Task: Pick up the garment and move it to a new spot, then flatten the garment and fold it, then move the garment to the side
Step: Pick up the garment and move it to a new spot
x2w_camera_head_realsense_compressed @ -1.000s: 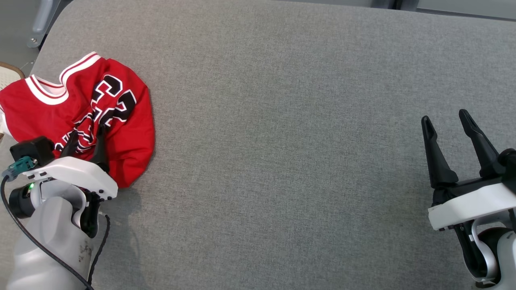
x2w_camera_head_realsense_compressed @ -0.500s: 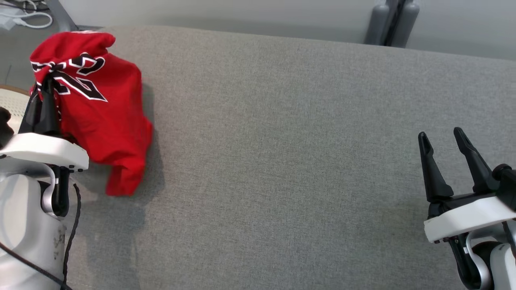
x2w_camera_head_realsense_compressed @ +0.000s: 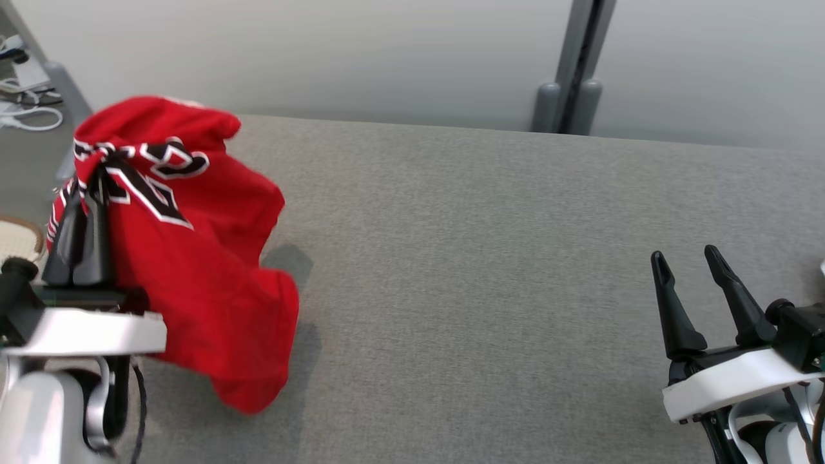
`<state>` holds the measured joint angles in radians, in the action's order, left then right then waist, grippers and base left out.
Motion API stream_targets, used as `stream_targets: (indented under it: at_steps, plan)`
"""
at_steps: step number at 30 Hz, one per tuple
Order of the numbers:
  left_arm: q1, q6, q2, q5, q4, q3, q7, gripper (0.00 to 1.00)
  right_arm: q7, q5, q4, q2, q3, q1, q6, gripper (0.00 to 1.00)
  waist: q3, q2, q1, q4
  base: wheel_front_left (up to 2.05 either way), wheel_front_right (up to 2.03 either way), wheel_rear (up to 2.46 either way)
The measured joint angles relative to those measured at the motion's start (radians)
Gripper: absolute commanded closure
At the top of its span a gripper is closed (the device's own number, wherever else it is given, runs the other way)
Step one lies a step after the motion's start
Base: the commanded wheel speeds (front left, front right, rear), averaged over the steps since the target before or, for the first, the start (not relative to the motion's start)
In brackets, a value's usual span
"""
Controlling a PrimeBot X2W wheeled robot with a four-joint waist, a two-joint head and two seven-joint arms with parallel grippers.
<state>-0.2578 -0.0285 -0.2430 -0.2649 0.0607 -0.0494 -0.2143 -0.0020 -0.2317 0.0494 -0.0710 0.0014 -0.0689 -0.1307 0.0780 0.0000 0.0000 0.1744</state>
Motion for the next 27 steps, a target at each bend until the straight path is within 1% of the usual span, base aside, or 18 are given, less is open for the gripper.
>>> stream_targets:
  at_steps: [4,7,10,13,16,20,23,27]
  plan:
    - [0.114,0.031,0.015,0.004,-0.128,0.004,0.042,1.0,0.0,-0.003,0.002,0.003,0.005,0.01,0.0,0.0,-0.013,0.0,0.0,-0.042,0.0,0.0,0.0]
    - [0.163,0.047,0.029,0.009,-0.21,0.014,0.07,1.0,0.0,-0.003,0.006,0.004,0.007,0.012,0.0,0.0,-0.015,0.0,0.0,-0.079,0.0,0.0,0.0]
    - [0.192,0.049,0.035,0.01,-0.264,0.034,0.093,1.0,0.002,-0.006,0.012,0.006,0.016,0.008,0.0,0.0,-0.011,0.0,0.0,-0.121,0.0,0.0,0.0]
    - [0.192,0.041,0.04,0.01,-0.288,0.066,0.114,1.0,0.001,-0.007,0.019,0.007,0.019,-0.006,0.0,0.0,0.001,0.0,0.0,-0.168,0.0,0.0,0.0]
    - [0.176,0.021,0.046,0.011,-0.286,0.108,0.127,1.0,-0.001,-0.01,0.024,0.008,0.024,-0.013,0.0,0.0,0.02,0.0,0.0,-0.22,0.0,0.0,0.0]
    - [0.115,-0.01,0.061,0.02,-0.257,0.175,0.144,1.0,-0.015,-0.02,0.021,0.011,0.034,-0.032,0.0,0.0,0.053,0.0,0.0,-0.296,0.0,0.0,0.0]
    - [0.069,-0.037,0.068,0.028,-0.206,0.234,0.163,1.0,-0.032,-0.032,0.007,0.013,0.041,-0.045,0.0,0.0,0.082,0.0,0.0,-0.355,0.0,0.0,0.0]
    - [0.009,-0.069,0.07,0.032,-0.098,0.315,0.188,1.0,-0.058,-0.053,-0.011,0.017,0.054,-0.058,0.0,0.0,0.128,0.0,0.0,-0.429,0.0,0.0,0.0]
